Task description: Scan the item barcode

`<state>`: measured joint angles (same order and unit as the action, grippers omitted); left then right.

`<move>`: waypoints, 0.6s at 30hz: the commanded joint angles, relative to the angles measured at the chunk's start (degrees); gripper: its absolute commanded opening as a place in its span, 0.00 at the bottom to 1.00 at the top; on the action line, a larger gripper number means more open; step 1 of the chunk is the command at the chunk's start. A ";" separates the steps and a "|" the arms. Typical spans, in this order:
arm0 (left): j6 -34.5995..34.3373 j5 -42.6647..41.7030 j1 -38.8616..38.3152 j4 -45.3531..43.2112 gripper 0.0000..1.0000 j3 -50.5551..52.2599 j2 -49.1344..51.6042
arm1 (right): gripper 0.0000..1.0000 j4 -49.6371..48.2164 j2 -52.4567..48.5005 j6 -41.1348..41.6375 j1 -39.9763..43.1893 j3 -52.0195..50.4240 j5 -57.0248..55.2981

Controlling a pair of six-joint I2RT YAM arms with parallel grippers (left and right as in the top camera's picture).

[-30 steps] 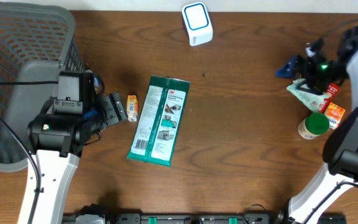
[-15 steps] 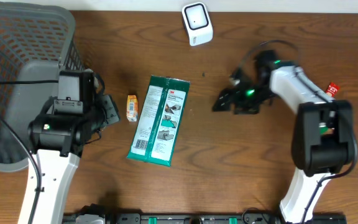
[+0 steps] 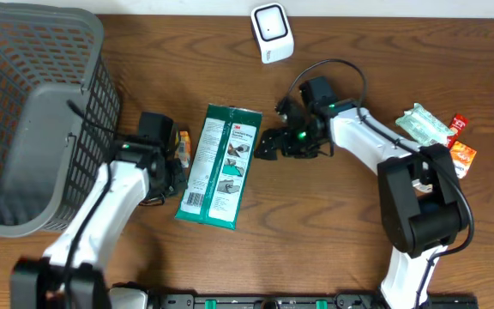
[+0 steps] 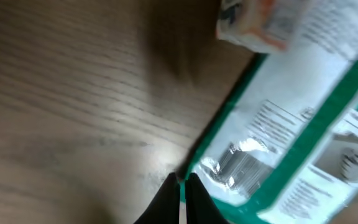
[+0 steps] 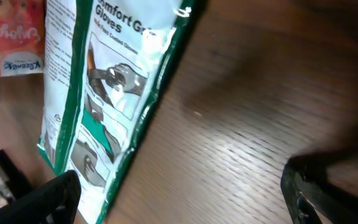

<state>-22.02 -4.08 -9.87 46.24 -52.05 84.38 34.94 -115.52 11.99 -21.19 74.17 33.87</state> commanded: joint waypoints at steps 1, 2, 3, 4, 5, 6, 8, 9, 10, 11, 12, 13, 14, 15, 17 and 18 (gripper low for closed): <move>0.48 -0.31 -0.15 -2.12 0.08 0.33 4.90 | 0.99 -0.72 -1.11 4.11 -2.27 -1.95 -4.02; 0.48 -1.29 -0.15 -2.89 0.08 0.35 6.47 | 0.99 -1.25 -1.33 5.03 -3.15 -2.01 -4.02; 0.48 -1.88 -0.15 -3.28 0.07 0.35 7.37 | 0.99 -1.44 -1.53 5.68 -3.72 -2.01 -4.02; 0.46 -3.13 -0.26 -4.15 0.08 0.35 9.31 | 0.99 -1.75 -1.90 6.91 -4.87 -2.03 -4.02; 0.48 -3.43 -0.33 -4.46 0.07 0.35 10.12 | 0.99 -2.01 -2.10 7.50 -5.66 -2.12 -4.02; 0.48 -3.41 -0.44 -4.85 0.07 0.35 11.04 | 0.99 -2.25 -2.25 7.93 -6.45 -2.21 -4.00; 0.48 -3.41 -0.83 -5.73 0.08 0.35 12.85 | 0.99 -2.62 -2.27 8.70 -7.72 -2.45 -4.02; 0.46 -3.41 -1.03 -6.14 0.08 0.35 13.62 | 0.99 -2.86 -2.27 9.09 -8.28 -2.62 -4.02; 0.42 -3.41 -1.40 -6.58 0.07 0.35 14.58 | 0.99 -2.99 -2.27 9.49 -8.81 -2.71 -4.02; 0.31 -3.41 -1.73 -6.80 0.08 0.35 15.28 | 0.99 -2.99 -2.27 9.99 -9.35 -2.71 -4.02; 0.31 -3.43 -2.19 -6.97 0.07 0.35 15.93 | 0.99 -3.02 -2.27 10.38 -9.73 -2.73 -4.02; 0.31 -3.41 -2.62 -7.15 0.08 0.35 16.44 | 0.99 -3.04 -2.27 10.86 -10.08 -2.73 -4.02; 0.31 -3.43 -3.13 -7.19 0.07 0.35 16.81 | 0.99 -3.10 -2.27 11.56 -10.47 -2.73 -4.00; 0.31 -3.45 -3.74 -7.30 0.07 0.35 17.14 | 0.99 -3.21 -2.27 12.17 -10.80 -2.73 -3.96; 0.31 -3.50 -4.98 -7.34 0.08 0.35 17.35 | 0.99 -3.30 -2.36 13.68 -11.63 -2.73 -3.63; 0.31 -3.54 -5.62 -7.37 0.08 0.35 17.35 | 0.99 -3.50 -2.38 14.21 -12.13 -2.78 -3.63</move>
<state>-22.04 -6.90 -13.41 39.22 -52.64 98.83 30.98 -115.44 22.50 -31.73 73.69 32.21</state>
